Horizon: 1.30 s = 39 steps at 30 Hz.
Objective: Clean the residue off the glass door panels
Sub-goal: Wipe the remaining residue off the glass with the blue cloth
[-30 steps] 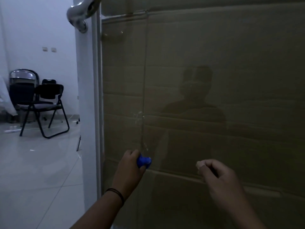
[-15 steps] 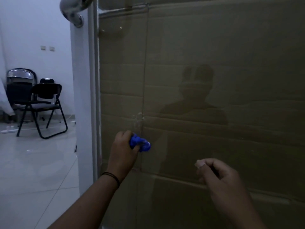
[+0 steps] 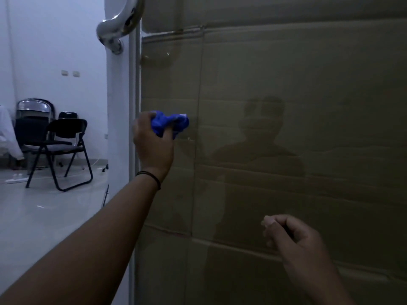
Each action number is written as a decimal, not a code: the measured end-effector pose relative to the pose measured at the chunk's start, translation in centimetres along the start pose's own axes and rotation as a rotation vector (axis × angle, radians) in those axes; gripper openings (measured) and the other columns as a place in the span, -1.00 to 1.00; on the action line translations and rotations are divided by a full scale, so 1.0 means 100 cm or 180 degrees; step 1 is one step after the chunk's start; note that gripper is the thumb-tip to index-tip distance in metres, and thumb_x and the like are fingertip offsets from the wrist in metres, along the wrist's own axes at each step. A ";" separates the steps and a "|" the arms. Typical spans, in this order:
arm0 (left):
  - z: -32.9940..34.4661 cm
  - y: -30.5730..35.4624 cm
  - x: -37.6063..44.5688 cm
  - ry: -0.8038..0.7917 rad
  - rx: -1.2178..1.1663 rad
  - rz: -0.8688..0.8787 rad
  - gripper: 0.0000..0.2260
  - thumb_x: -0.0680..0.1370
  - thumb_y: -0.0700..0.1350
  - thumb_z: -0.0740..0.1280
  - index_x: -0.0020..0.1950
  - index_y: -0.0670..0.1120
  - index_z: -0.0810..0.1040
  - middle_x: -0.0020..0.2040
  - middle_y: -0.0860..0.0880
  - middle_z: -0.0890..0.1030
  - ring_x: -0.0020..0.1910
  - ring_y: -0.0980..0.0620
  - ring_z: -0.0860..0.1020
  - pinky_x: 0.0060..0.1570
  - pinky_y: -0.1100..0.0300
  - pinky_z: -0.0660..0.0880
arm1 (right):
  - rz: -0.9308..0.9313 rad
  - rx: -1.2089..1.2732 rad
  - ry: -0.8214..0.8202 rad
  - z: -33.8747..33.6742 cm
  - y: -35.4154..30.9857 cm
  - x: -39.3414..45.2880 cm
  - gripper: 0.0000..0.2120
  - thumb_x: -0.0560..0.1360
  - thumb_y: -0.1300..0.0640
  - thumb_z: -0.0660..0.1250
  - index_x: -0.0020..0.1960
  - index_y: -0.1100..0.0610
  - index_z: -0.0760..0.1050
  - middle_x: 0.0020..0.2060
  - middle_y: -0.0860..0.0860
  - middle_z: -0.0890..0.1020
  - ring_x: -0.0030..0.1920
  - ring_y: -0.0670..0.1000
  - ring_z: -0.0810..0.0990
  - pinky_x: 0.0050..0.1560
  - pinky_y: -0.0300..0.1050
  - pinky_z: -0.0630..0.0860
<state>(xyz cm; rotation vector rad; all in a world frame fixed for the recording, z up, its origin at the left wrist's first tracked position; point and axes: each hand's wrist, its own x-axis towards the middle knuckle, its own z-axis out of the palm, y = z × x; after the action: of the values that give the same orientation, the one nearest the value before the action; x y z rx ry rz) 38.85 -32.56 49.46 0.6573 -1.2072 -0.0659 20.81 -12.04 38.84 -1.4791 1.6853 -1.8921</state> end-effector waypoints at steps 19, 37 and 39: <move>-0.071 0.065 -0.238 -0.1283 -0.1984 -0.3941 -0.86 0.48 -0.24 0.38 -0.02 -0.14 0.45 0.09 -0.29 0.58 -0.01 -0.23 0.60 0.06 -0.20 0.53 | 0.0665 -0.0228 -0.0377 0.022 0.018 -0.081 -0.39 0.36 0.14 0.50 0.37 0.06 0.39 0.09 0.04 0.60 0.04 -0.05 0.58 0.11 -0.14 0.50; -0.072 0.088 -0.287 -0.2569 -0.1996 -0.3621 -0.85 0.60 -0.19 0.16 -0.02 -0.15 0.52 -0.23 -0.05 0.68 -0.22 -0.01 0.57 -0.23 0.16 0.44 | 0.1970 0.2022 0.0530 -0.034 0.069 -0.110 -0.66 0.47 0.44 0.18 0.13 0.10 0.42 -0.18 0.15 0.66 -0.26 0.09 0.58 -0.34 -0.05 0.46; -0.069 0.088 -0.292 -0.2671 -0.1906 -0.3322 -0.88 0.57 -0.20 0.23 -0.01 -0.14 0.56 -0.16 -0.06 0.70 -0.15 0.03 0.61 -0.16 0.18 0.48 | 0.2060 0.2441 0.0367 -0.046 0.070 -0.114 -0.64 0.42 0.38 0.17 0.17 0.17 0.45 -0.13 0.16 0.67 -0.21 0.10 0.59 -0.31 -0.01 0.49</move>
<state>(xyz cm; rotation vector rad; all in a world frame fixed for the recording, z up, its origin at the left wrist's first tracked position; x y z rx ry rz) 31.34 -11.11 27.97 0.6689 -1.3901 -1.6445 19.66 -3.32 27.73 -0.4669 1.0560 -1.9025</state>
